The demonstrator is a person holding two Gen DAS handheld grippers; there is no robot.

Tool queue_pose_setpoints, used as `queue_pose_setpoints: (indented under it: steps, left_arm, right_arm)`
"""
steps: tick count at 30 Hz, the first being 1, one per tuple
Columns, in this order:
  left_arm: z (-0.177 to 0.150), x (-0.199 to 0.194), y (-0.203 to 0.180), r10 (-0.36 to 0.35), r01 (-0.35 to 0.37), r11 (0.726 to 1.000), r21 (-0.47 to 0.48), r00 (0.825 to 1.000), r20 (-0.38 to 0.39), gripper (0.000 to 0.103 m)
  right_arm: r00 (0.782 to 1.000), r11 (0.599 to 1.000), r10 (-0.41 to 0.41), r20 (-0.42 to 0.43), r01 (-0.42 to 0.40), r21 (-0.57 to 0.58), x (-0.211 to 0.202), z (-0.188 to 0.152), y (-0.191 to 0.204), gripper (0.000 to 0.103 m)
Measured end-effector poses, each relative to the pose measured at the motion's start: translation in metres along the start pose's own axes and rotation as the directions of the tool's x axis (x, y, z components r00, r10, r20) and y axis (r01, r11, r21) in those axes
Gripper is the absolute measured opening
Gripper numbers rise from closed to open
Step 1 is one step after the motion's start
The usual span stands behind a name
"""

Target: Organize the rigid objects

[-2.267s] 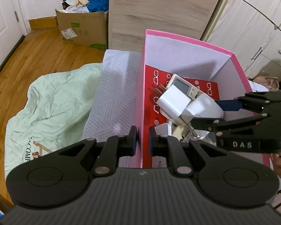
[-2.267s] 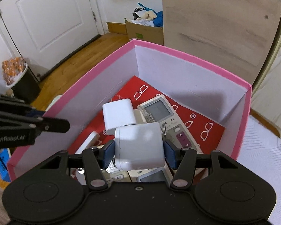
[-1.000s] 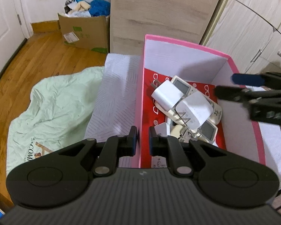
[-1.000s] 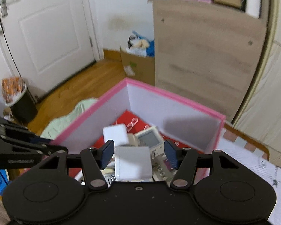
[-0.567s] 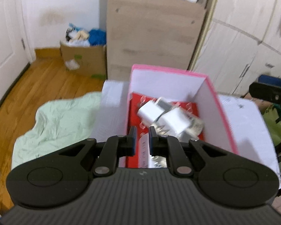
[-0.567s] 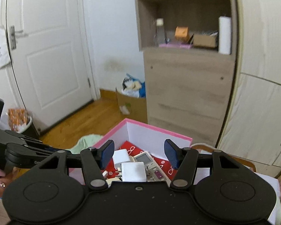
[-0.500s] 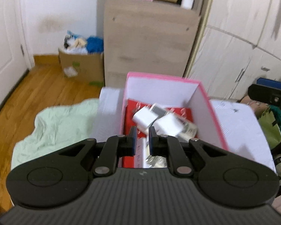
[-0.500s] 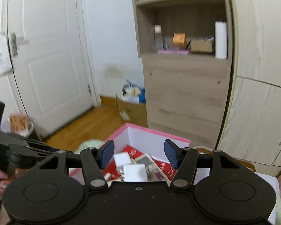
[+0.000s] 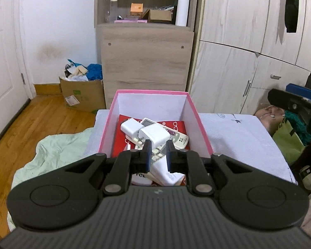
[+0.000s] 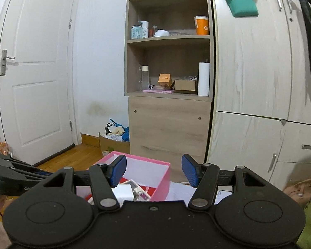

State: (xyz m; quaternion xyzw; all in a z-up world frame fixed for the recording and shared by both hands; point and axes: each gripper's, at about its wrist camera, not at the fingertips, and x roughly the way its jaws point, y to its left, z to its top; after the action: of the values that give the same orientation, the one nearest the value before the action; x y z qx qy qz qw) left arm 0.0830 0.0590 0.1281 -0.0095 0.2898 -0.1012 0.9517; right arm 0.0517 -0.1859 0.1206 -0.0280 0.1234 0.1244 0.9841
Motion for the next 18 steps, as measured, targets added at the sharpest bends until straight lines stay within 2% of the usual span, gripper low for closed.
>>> queue_pose_setpoints:
  steps: [2,5,8,10,14,16,18]
  left_arm:
    - [-0.01,-0.007,-0.009,0.021,-0.022,1.0,0.016,1.0,0.018,0.015]
    - [-0.024,-0.011,-0.02,0.021,-0.021,1.0,0.02,0.999,0.032,0.027]
    - [-0.038,-0.006,-0.03,0.027,-0.028,0.999,0.032,1.0,0.011,0.028]
    - [-0.045,-0.001,-0.035,0.006,-0.006,1.0,0.026,1.0,-0.014,0.029]
    - [-0.057,0.002,-0.039,-0.02,0.02,1.0,0.02,1.0,-0.006,0.033]
    - [-0.062,0.003,-0.04,-0.039,0.039,0.999,0.021,0.999,0.0,0.036]
    - [-0.066,0.002,-0.044,-0.035,0.035,0.999,0.028,0.999,0.021,0.041]
  right_arm:
    - [1.0,0.999,-0.026,-0.001,0.026,0.031,-0.008,-0.008,-0.003,0.065]
    - [0.991,0.99,-0.135,-0.021,0.136,0.049,-0.018,-0.028,-0.002,0.066]
    - [0.991,0.989,-0.117,-0.06,0.123,0.087,-0.023,-0.045,-0.007,0.067]
    - [0.99,0.987,-0.119,-0.071,0.126,0.095,-0.025,-0.054,-0.01,0.068]
    - [0.991,0.988,-0.115,-0.072,0.122,0.098,-0.027,-0.062,-0.015,0.07]
    - [0.992,0.989,-0.112,-0.055,0.117,0.091,-0.03,-0.065,-0.014,0.075]
    - [0.992,0.989,-0.123,-0.036,0.125,0.08,-0.037,-0.07,-0.013,0.091]
